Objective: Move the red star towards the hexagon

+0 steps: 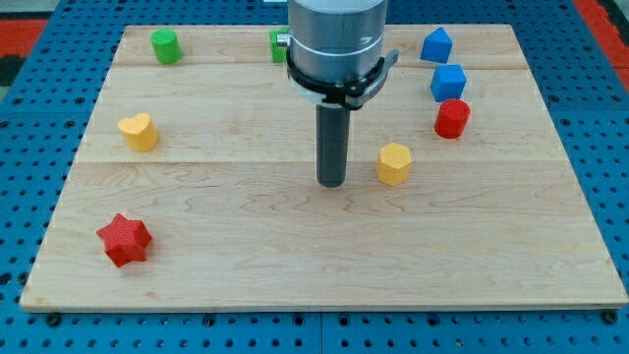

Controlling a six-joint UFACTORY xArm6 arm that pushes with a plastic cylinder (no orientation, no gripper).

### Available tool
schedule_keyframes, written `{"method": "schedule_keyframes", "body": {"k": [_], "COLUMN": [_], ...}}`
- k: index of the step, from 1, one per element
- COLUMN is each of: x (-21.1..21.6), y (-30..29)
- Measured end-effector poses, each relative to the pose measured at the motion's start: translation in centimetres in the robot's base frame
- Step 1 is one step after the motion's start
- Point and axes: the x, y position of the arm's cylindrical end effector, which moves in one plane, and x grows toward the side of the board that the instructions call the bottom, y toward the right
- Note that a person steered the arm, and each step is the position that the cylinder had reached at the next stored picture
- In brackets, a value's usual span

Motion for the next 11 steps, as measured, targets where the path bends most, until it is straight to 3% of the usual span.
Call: {"method": "schedule_keyframes", "body": {"k": [2,3,4,5,6,8,9,10,11], "x": [-1.1,0.0,4.0,9.2,12.8,14.5,11.6,9.8,8.5], "y": [10.0,10.4,10.0,3.9,-6.0,-27.4,-27.2,-23.0,-13.2]}}
